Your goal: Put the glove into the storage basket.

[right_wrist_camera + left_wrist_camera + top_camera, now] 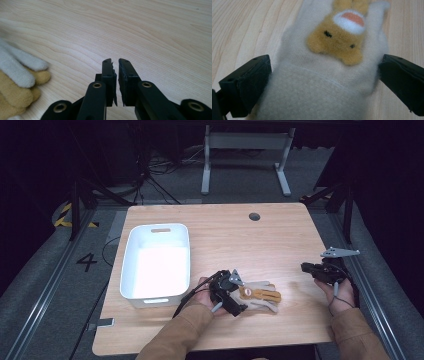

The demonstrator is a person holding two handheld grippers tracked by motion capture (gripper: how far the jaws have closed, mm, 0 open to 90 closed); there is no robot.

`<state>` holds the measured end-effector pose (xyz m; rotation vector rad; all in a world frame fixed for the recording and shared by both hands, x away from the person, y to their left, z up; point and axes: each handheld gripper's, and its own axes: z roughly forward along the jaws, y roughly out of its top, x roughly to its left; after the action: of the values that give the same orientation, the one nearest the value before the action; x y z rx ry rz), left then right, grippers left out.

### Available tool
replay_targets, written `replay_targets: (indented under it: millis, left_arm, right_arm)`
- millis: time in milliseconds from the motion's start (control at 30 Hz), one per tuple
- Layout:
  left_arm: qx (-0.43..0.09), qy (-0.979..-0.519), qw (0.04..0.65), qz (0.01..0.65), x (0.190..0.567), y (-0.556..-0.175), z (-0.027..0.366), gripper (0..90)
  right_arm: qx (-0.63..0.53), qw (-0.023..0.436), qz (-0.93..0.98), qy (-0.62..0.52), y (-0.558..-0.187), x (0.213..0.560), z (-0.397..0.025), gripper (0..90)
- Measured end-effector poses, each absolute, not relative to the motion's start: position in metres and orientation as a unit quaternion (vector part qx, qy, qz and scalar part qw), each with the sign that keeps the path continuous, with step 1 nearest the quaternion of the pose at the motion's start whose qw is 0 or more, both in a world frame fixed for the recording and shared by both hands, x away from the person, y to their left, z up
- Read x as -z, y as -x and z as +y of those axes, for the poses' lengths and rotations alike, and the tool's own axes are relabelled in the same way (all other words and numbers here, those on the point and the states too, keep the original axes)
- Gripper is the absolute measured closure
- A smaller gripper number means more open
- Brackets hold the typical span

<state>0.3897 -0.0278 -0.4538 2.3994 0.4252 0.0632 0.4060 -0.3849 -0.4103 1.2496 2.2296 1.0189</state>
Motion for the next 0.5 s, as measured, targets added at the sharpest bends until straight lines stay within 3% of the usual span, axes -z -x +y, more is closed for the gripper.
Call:
replay_targets:
  millis: [367,500]
  left_arm:
    - [-0.029,-0.934,0.320,0.154,0.460,-0.393,-0.037,0.0]
    - [-0.040,-0.948,0.282,0.143,0.460,-0.394,-0.045,0.3]
  right_arm:
    - [-0.361,0.196,0.794,-0.448,-0.403,0.411,-0.388,81.9]
    - [-0.361,0.197,0.792,-0.452,-0.399,0.411,-0.392,81.7]
